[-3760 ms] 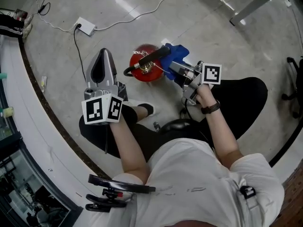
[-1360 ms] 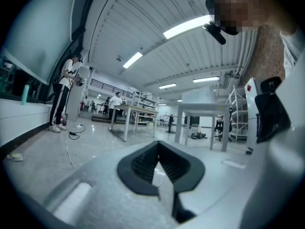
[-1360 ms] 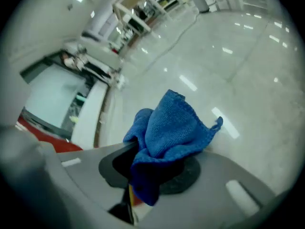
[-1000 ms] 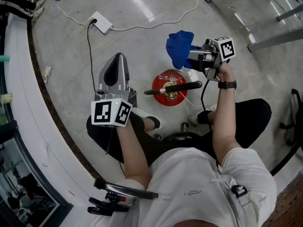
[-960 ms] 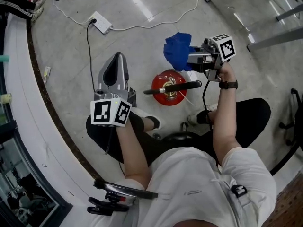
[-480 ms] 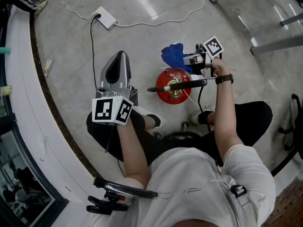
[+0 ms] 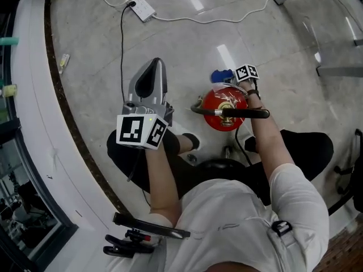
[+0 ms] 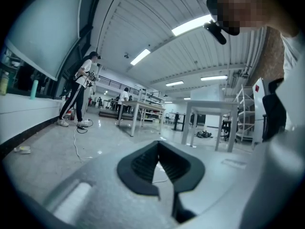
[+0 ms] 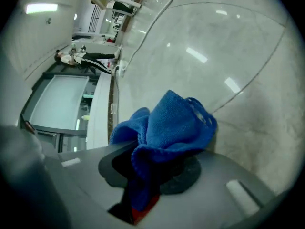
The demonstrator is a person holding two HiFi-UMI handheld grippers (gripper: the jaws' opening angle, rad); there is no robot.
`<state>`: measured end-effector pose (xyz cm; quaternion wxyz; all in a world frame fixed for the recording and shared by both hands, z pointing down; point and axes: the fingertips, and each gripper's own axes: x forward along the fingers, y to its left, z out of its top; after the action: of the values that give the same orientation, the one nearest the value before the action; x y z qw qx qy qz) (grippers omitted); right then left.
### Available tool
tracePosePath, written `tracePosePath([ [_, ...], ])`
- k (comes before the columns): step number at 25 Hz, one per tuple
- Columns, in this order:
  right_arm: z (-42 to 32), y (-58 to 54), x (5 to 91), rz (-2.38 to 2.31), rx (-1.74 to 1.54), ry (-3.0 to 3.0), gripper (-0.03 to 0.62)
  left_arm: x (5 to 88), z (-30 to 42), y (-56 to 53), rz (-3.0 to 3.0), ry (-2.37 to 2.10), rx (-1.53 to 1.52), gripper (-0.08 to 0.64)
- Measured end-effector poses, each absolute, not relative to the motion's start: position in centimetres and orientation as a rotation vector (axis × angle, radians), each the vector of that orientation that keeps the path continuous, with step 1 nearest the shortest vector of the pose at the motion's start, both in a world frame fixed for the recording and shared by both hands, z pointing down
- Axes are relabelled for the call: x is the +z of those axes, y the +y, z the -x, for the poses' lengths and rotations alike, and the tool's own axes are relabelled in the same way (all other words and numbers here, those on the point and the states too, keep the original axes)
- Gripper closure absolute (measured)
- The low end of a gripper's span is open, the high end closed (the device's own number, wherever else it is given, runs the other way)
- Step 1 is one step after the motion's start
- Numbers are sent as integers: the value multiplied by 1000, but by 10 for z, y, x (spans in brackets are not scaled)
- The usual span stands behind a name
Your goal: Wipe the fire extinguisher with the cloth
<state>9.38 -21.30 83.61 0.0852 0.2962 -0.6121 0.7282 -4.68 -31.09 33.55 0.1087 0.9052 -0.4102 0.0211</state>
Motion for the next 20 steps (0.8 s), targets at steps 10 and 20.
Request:
tracePosePath([
  [10,-101,-276,692,-592,2027,-2216,489,331,49,-325,-2659,-1220,28,560],
  [20,-28,-225,378,621,1489,-2491,489,324,52,-326,-2665,-1229,11,560],
])
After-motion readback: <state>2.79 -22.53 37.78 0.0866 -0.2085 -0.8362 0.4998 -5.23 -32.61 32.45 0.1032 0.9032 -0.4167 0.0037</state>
